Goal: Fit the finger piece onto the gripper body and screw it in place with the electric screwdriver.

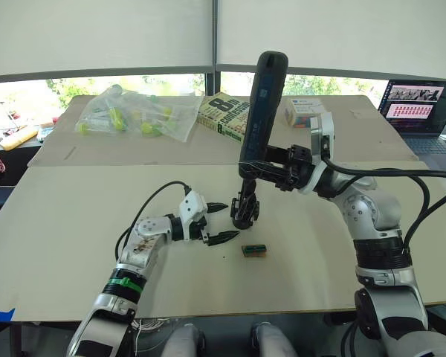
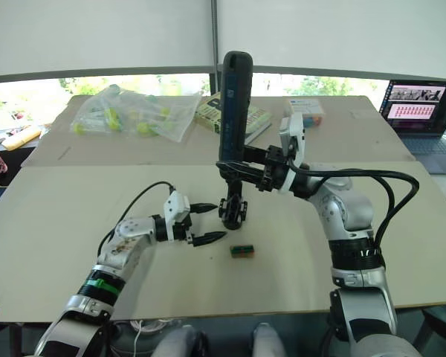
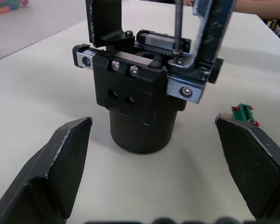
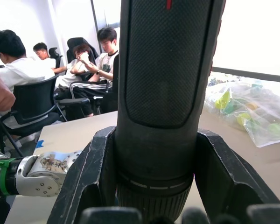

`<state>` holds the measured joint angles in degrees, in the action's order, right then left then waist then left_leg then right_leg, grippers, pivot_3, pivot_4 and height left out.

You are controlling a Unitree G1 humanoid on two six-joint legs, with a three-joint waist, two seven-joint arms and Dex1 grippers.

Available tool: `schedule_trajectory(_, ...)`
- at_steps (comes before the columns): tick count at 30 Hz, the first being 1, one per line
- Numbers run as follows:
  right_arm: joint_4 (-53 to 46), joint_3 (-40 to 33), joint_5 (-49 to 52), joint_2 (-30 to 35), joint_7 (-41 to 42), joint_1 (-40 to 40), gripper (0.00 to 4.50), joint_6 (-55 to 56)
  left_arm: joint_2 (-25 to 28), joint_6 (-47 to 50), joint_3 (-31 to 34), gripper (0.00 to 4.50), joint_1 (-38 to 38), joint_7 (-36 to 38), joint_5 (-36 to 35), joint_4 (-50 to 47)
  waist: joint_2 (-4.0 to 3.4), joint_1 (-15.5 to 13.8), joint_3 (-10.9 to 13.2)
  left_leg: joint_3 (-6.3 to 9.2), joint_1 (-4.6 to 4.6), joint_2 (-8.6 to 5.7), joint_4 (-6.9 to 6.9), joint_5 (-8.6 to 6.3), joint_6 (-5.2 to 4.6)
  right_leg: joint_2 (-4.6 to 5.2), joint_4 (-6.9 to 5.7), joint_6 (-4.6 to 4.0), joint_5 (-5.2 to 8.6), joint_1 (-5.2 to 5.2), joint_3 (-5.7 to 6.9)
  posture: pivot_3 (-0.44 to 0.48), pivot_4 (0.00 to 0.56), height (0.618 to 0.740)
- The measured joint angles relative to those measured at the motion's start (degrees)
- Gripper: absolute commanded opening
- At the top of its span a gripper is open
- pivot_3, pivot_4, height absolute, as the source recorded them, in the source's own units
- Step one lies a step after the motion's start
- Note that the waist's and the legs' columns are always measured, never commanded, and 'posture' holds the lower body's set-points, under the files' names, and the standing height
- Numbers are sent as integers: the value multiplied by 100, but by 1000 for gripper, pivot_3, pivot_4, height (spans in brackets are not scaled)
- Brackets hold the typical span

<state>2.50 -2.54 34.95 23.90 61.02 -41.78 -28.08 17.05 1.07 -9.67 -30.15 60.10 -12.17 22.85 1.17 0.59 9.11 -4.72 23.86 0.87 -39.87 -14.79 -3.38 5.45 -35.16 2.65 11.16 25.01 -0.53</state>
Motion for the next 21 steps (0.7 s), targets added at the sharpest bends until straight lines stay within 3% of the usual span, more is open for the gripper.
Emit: schedule_trajectory(21,-50,2,-2,11,-6,17,1950,-2,-490,-223,-56,4500,-603,3,304,989,0,-1,0,0,2,-1,0,0,0,0,2,2,-1,0,0,0,150,740)
